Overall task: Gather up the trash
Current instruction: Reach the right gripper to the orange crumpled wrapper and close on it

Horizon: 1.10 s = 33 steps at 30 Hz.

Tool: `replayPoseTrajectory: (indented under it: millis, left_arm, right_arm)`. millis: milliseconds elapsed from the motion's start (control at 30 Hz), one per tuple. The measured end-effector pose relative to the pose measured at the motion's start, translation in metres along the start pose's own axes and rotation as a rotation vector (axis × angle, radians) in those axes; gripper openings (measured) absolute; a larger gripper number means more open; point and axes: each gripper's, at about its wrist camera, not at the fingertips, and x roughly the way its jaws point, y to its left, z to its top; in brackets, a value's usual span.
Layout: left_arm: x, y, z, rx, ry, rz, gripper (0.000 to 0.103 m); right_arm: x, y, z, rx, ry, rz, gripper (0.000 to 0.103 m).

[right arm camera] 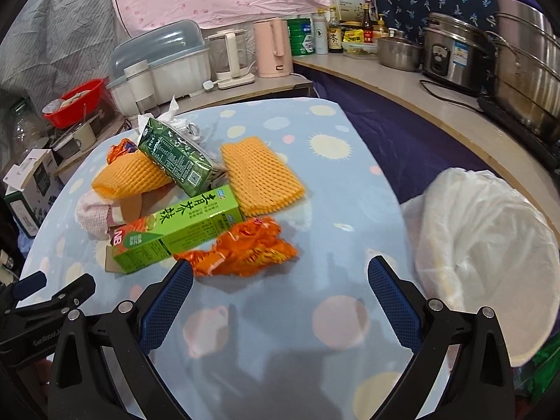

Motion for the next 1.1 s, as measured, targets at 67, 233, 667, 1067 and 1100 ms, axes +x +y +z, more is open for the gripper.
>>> replayPoseTrajectory:
  millis: [67, 233, 667, 1067, 1100]
  left_arm:
    - [0.005, 0.003, 0.003, -0.011, 0.005, -0.008, 0.095]
    - [0.015, 0.009, 0.01, -0.022, 0.01, -0.028, 0.095]
    - [0.029, 0.033, 0.025, -0.072, 0.006, -0.047, 0.095]
    - [0.024, 0.027, 0.047, -0.08, -0.034, -0.089, 0.095]
    - [0.023, 0.025, 0.049, -0.079, -0.038, -0.095, 0.095]
  right_arm:
    - [0.011, 0.006, 0.002, -0.006, 0.012, -0.001, 0.094]
    - [0.031, 0.015, 0.004, -0.011, 0.033, -0.01, 0.093]
    - [0.051, 0.017, 0.006, 0.025, 0.042, 0.014, 0.069]
    - [0.021, 0.013, 0.013, 0.05, -0.016, 0.023, 0.046]
    - [0.019, 0.012, 0.013, 0.05, -0.019, 0.025, 0.043]
